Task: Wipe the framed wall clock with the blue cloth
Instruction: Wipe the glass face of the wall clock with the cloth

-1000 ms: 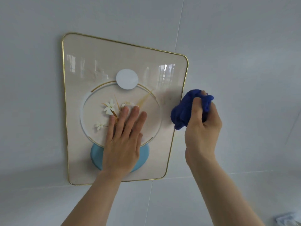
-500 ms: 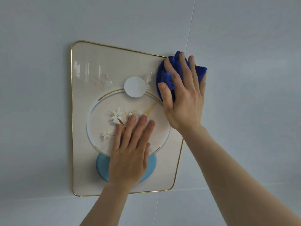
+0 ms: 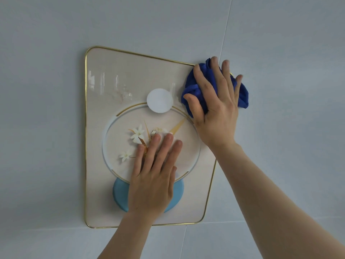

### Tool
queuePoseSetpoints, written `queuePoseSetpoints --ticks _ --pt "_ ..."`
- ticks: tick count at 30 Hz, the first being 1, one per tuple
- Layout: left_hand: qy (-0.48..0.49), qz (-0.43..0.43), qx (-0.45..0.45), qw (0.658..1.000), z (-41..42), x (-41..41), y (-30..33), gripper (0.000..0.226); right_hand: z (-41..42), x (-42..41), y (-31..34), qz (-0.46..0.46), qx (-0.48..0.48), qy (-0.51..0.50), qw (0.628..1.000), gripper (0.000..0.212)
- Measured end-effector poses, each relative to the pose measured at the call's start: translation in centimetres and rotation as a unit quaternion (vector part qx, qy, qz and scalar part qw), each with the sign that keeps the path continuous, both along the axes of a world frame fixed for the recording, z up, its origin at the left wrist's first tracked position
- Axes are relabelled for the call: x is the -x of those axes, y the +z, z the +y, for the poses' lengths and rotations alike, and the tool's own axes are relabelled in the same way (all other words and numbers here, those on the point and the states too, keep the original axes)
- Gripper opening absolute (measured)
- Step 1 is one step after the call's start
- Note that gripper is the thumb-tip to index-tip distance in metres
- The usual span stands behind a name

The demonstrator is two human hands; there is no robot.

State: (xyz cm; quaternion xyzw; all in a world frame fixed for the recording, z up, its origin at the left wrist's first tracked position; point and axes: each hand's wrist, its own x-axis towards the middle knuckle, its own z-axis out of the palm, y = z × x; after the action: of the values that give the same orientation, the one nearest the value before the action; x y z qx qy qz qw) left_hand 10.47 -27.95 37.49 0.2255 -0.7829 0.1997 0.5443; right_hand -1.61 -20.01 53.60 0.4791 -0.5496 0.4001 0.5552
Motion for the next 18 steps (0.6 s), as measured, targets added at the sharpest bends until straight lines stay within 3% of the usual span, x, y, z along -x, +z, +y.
queuePoseSetpoints --ticks 9,18 --pt "0.012 0.008 0.002 1.000 0.2 0.0 0.0 0.063 -0.5 0.2 -1.9 -0.013 0.018 0.026 0.999 0.049" --pt "0.020 -0.001 0.004 1.000 0.2 0.0 0.1 0.065 1.1 0.7 -7.4 -0.019 -0.030 0.034 0.999 0.048"
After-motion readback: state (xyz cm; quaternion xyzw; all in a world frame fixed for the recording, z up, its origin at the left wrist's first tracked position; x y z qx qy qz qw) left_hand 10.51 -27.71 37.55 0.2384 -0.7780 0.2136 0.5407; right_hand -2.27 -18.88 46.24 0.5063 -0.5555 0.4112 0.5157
